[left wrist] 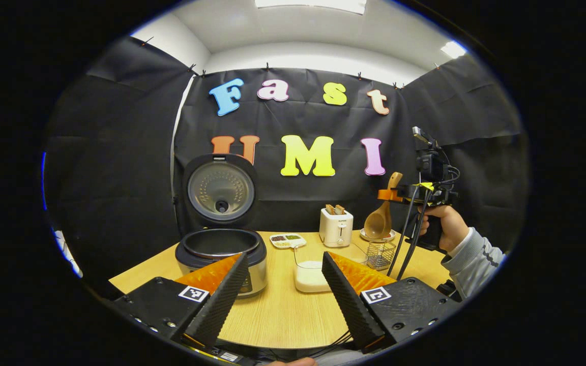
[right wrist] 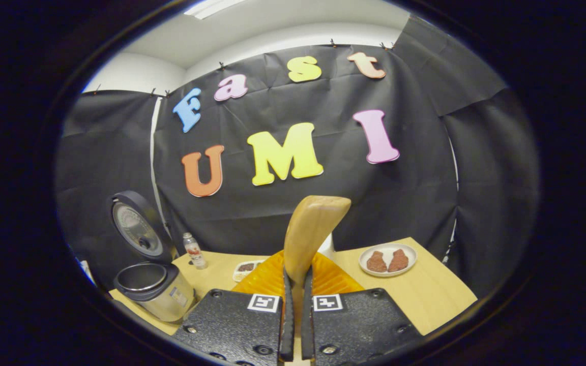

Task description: Close the left gripper, press the button to open the rice cooker; take a wooden spoon from the chopstick holder with the right hand, scoop a spoonful of rice and pour it into the rice cooker, then put the wooden spoon back into the chopstick holder.

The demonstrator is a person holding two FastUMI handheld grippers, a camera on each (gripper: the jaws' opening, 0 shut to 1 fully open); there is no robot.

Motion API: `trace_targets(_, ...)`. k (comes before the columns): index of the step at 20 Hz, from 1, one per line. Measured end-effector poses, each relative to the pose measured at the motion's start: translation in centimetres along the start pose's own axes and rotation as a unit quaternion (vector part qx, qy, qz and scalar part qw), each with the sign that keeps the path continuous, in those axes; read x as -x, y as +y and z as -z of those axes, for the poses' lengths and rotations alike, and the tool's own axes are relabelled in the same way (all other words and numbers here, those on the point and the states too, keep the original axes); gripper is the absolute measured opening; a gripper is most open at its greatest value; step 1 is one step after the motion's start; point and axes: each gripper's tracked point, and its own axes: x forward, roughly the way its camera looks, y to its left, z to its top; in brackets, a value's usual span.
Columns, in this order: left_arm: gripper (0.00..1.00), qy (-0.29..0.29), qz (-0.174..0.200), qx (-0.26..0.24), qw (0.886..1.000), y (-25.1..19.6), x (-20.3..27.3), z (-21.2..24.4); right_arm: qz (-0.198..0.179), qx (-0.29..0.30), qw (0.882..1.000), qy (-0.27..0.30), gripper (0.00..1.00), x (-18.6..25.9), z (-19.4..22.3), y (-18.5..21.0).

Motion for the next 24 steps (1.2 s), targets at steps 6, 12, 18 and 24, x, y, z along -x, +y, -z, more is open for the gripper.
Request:
trace_targets(6, 0.94, 0.008, 0.011, 0.009, 1.000, -2.1, -1.8, 0.4, 0.037, -0.002, 0.999, 0.007, 0.12, -2.4, 2.5, -5.2)
trace_targets(12, 0.94, 0.013, 0.004, 0.000, 1.000, -2.2, -2.7, 0.6, 0.036, -0.012, 0.999, 0.013, 0.14, -4.1, 4.6, -6.8)
trace_targets(18, 0.94, 0.011, 0.002, 0.025, 1.000, -1.7, -4.1, 0.7, 0.007, -0.024, 0.999, 0.026, 0.25, -5.2, 6.0, -6.8)
trace_targets(24, 0.94, 0.006, -0.001, 0.046, 0.999, -0.5, -5.7, 0.4, 0.056, 0.019, 0.998, 0.000, 0.64, -4.4, 4.2, -9.1)
